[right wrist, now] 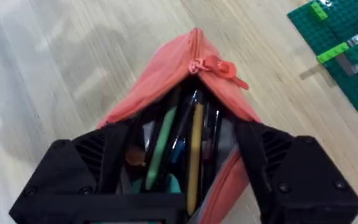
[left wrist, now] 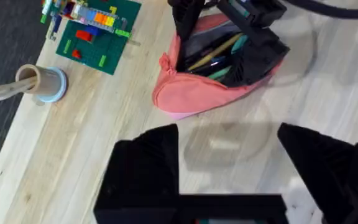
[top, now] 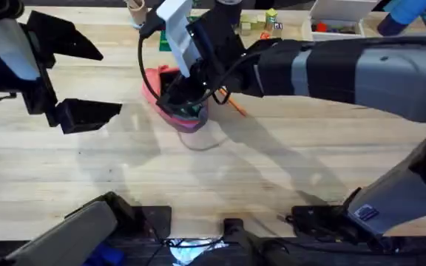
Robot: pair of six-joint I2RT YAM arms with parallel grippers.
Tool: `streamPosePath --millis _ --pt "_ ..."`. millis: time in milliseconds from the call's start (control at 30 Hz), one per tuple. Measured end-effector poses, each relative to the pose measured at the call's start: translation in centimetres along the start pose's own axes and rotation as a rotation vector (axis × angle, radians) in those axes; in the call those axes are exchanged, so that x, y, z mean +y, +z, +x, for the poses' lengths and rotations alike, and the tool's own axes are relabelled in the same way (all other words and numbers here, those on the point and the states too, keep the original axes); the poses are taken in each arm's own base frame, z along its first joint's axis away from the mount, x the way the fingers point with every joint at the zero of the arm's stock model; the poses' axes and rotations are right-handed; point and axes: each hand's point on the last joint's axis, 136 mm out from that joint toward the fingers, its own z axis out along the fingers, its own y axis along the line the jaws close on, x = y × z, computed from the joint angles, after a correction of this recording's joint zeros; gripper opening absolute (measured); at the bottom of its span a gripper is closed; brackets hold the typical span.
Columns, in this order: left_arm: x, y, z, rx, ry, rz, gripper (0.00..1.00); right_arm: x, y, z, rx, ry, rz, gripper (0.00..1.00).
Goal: Unzip the bag, pick up the pens from the table one at a time and place them inside, then zip the bag closed.
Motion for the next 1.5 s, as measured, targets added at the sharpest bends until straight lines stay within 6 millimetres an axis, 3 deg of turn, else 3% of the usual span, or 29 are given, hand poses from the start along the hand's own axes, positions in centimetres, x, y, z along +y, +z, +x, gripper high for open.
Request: streamPosePath --millis 500,633,800,900,1133,1300,1500 --pt "0.0 0.0 0.0 0.0 0.0 0.0 0.993 0.0 -0.3 -0.4 -0.01 -0.002 0.002 0.996" --pt "0.0 0.0 0.0 0.0 0.0 0.0 0.993 -0.2 -3.0 -2.4 -0.054 -0.008 0.018 0.996" --pt "0.0 0.0 0.0 0.0 0.0 0.0 0.993 -1.0 -8.3 -4.1 -0.084 0.007 0.051 0.996" --pt "0.0 0.0 0.0 0.0 0.0 0.0 0.993 -1.5 -10.3 -3.0 -0.036 0.036 0.062 0.996" --pt "0.0 0.0 0.0 0.0 0.0 0.0 0.993 -2.2 -12.9 1.3 0.128 0.12 0.066 0.996" --pt "0.0 0.0 0.0 0.0 0.0 0.0 0.993 -2.5 -13.7 3.4 0.203 0.163 0.065 0.996" --pt "0.0 0.0 0.0 0.0 0.0 0.0 0.992 -3.2 -13.9 4.0 0.229 0.166 0.105 0.996"
